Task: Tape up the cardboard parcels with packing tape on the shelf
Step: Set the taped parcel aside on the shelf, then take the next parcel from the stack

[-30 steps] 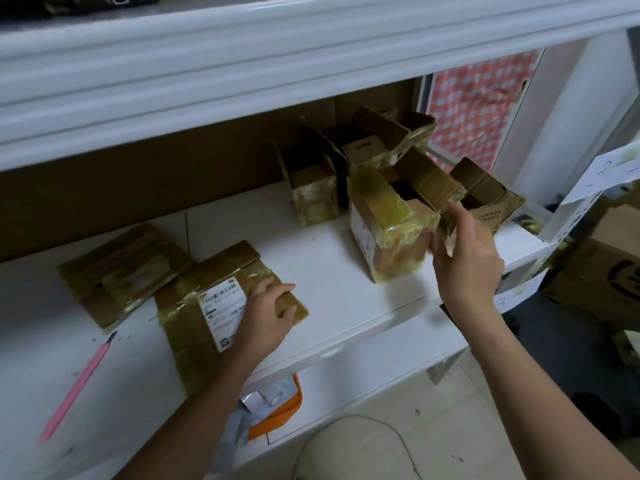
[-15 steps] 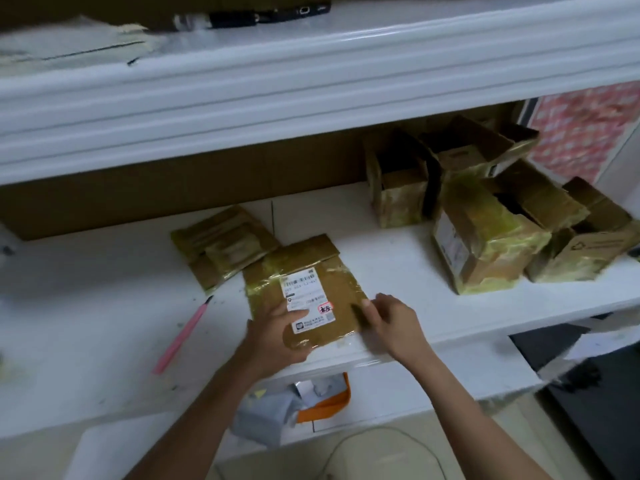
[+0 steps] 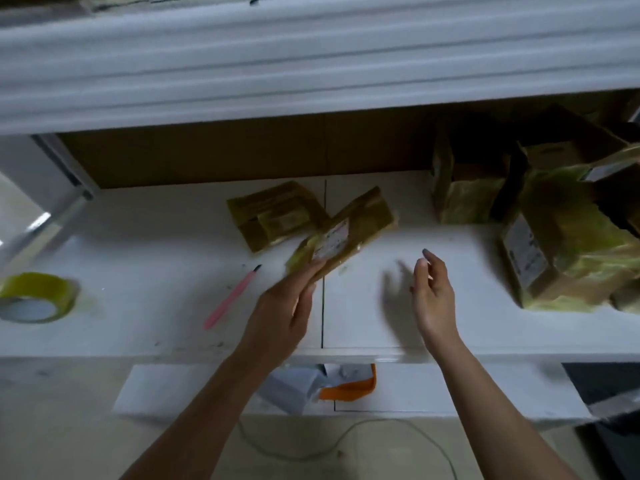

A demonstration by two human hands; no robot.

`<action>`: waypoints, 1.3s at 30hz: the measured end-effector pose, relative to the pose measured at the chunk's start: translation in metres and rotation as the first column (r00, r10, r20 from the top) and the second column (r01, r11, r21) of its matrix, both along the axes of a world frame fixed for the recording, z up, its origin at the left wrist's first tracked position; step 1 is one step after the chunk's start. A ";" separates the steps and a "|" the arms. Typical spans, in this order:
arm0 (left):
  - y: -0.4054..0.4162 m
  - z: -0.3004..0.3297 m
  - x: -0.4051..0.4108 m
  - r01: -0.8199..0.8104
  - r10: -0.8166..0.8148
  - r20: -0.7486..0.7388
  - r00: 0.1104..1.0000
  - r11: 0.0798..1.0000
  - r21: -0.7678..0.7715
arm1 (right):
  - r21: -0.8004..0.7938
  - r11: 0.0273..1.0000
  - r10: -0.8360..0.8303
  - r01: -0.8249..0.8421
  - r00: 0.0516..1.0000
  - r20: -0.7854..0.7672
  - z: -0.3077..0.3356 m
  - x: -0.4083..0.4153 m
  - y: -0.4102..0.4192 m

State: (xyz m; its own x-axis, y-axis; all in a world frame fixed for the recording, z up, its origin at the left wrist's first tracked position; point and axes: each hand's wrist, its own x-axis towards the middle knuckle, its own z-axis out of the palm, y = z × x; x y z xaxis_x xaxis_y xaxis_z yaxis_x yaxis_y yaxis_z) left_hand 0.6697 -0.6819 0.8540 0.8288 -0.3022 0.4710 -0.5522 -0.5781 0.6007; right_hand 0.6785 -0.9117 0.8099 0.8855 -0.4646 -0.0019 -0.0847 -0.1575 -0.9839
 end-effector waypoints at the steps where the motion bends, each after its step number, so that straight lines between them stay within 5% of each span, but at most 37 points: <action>1: 0.006 0.004 -0.002 -0.038 0.039 0.003 0.999 0.998 -0.045 | 0.001 1.000 0.027 -0.027 0.999 -0.027 0.001 0.001 0.007; 9: 0.082 0.006 -0.015 -0.414 0.416 -0.093 0.905 0.805 -0.425 | -0.039 0.989 0.140 -0.143 0.988 -0.070 0.021 -0.006 0.081; 19: 0.264 -0.005 -0.030 -0.456 0.288 -0.358 0.888 0.642 -0.617 | 0.032 0.972 0.232 -0.231 0.972 -0.037 0.051 -0.023 0.254; 26: 0.347 0.004 -0.015 -0.384 0.211 -0.408 0.888 0.829 -0.407 | 0.078 0.875 0.474 -0.478 0.878 0.063 0.077 -0.017 0.342; 29: 0.358 0.019 -0.007 -0.323 0.144 -0.356 0.923 0.794 -0.515 | 0.010 0.846 0.529 -0.533 0.841 0.114 0.090 -0.007 0.359; 34: 0.376 0.026 0.017 -0.460 0.320 -0.341 0.884 0.724 -0.514 | -0.103 0.869 0.493 -0.483 0.864 0.103 0.088 0.025 0.363; 39: 0.388 0.023 0.025 -0.413 0.174 -0.417 0.892 0.689 -0.596 | -0.145 0.827 0.557 -0.543 0.828 0.072 0.078 0.049 0.375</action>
